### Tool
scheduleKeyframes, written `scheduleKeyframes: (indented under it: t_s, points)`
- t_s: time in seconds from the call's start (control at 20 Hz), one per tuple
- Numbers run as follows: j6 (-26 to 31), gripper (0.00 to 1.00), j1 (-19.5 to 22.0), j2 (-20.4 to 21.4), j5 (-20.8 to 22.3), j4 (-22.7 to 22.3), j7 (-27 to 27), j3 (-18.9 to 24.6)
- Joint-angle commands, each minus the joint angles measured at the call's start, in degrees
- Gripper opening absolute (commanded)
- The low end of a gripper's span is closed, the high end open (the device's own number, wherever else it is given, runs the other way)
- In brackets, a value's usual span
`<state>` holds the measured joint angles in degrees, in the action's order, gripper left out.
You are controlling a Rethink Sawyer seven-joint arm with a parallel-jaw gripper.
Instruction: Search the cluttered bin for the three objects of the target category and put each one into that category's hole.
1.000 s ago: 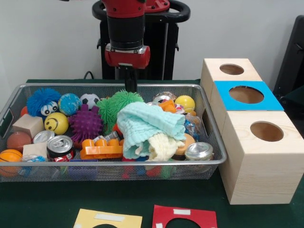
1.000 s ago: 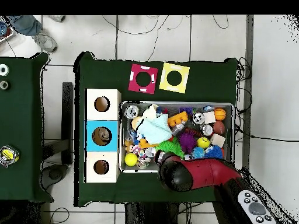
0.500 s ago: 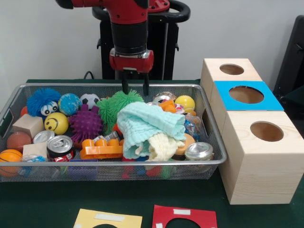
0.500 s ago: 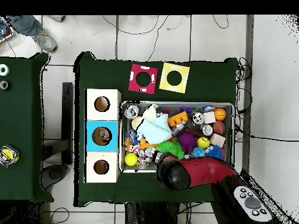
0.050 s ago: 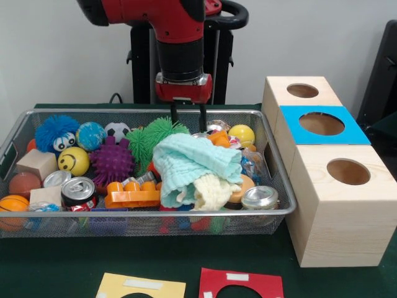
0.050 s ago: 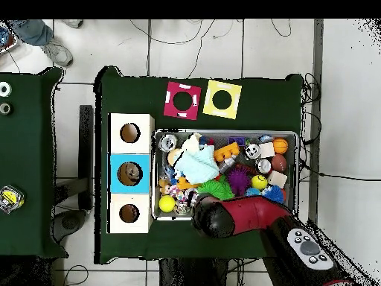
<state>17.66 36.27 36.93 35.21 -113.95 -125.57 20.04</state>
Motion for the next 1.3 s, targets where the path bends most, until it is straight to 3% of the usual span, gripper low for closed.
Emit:
scheduleKeyframes:
  t_s: [0.05,0.45,0.8,1.05,1.3]
  points:
    - [0.6,1.0,-1.0,-3.2,-1.9,7.4,-0.2,3.4]
    - [-0.9,1.0,-1.6,-5.1,-0.7,10.3,0.1,2.5]
    - [9.1,1.0,3.8,-1.6,-4.2,10.8,8.0,8.2]
    - [12.0,1.0,3.5,-0.6,-5.5,12.4,6.8,8.0]
    - [10.4,1.0,2.1,-2.1,-4.2,14.8,3.3,5.7]
